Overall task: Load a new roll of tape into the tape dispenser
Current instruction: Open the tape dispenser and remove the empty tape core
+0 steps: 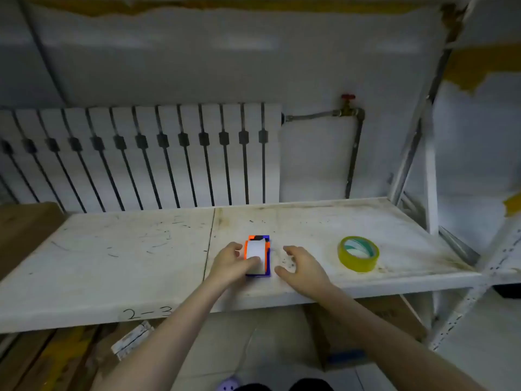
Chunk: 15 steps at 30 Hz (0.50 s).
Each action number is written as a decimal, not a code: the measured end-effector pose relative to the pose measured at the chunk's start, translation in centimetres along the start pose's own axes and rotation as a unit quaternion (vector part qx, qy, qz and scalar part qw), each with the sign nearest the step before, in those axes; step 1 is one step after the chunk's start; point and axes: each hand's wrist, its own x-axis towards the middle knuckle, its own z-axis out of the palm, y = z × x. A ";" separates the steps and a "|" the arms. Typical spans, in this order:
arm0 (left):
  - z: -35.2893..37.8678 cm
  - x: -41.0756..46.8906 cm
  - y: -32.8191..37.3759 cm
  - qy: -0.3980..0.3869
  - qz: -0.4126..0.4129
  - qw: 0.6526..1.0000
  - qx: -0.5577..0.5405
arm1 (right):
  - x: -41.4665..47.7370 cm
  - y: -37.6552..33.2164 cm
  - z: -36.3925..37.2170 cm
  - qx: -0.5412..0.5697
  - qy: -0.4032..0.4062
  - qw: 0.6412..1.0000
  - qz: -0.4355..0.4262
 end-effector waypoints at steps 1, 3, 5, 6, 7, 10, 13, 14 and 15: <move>0.2 0.5 0.0 -0.001 -0.012 0.999 -0.030 | 0.4 0.1 0.5 0.018 -0.018 1.000 0.008; 0.7 1.3 -0.2 -0.006 -0.028 0.995 -0.092 | 1.0 0.2 1.6 0.029 -0.053 0.998 0.016; 1.2 2.0 -0.4 0.001 -0.034 0.991 -0.131 | 1.3 0.4 2.7 0.049 -0.066 0.996 0.023; 1.4 2.2 -0.4 0.005 -0.036 0.990 -0.140 | 1.4 0.4 3.1 0.063 -0.062 0.996 0.021; 1.5 2.4 -0.3 0.009 -0.035 0.989 -0.145 | 1.4 0.3 3.4 0.069 -0.059 0.996 0.018; 1.7 3.1 -0.1 0.014 -0.026 0.991 -0.130 | 1.6 0.6 3.9 0.061 -0.055 0.997 -0.001; 1.7 3.5 0.2 0.007 -0.015 0.992 -0.125 | 1.6 0.9 3.9 0.054 -0.057 0.997 -0.021; 1.7 3.5 0.4 0.006 -0.019 0.991 -0.133 | 1.5 1.0 3.9 0.047 -0.058 0.997 -0.028; 1.5 3.5 0.7 0.006 -0.025 0.988 -0.151 | 1.5 1.2 3.9 0.039 -0.059 0.997 -0.035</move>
